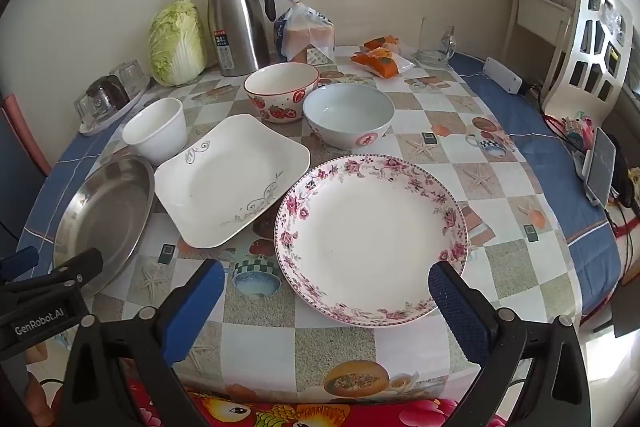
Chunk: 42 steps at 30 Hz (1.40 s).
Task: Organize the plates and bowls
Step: 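Move both grippers toward the rim of the large steel basin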
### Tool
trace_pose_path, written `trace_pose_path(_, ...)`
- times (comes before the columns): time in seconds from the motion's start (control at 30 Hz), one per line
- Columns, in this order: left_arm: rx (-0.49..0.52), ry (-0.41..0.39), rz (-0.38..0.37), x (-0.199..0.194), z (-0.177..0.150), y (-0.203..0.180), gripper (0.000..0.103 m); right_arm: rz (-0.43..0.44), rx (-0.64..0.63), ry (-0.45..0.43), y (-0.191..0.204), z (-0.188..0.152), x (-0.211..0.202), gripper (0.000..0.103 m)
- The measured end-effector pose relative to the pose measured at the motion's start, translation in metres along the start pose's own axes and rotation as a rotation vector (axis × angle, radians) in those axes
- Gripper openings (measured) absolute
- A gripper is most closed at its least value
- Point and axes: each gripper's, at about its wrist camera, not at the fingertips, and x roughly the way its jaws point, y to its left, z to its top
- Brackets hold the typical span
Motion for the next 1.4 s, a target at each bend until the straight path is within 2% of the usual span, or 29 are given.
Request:
trace_pose_path(0.57, -0.008, 0.008, -0.021, 0.001, 0.001, 0.003, 0.103, -0.007, -0.014, 0.005, 0.002, -0.001, 0.002, 0.103)
trace_pose_path(0.8, -0.03, 0.007, -0.065, 0.001, 0.0, 0.006, 0.103, -0.012, -0.028, 0.016, 0.005, -0.002, 0.004, 0.103)
trace_pose_path(0.9, -0.041, 0.015, -0.091, 0.002, -0.001, 0.007, 0.103, -0.012, -0.033, 0.025, 0.006, -0.002, 0.006, 0.103)
trace_pose_path(1.17, -0.037, 0.048, -0.086, 0.007, 0.0, 0.009, 0.103, -0.018, -0.057, 0.044, 0.013, -0.002, 0.012, 0.103)
trace_pose_path(1.4, -0.052, 0.069, -0.114, 0.012, 0.0, 0.013, 0.103, -0.024, -0.085, 0.06, 0.02, -0.003, 0.018, 0.103)
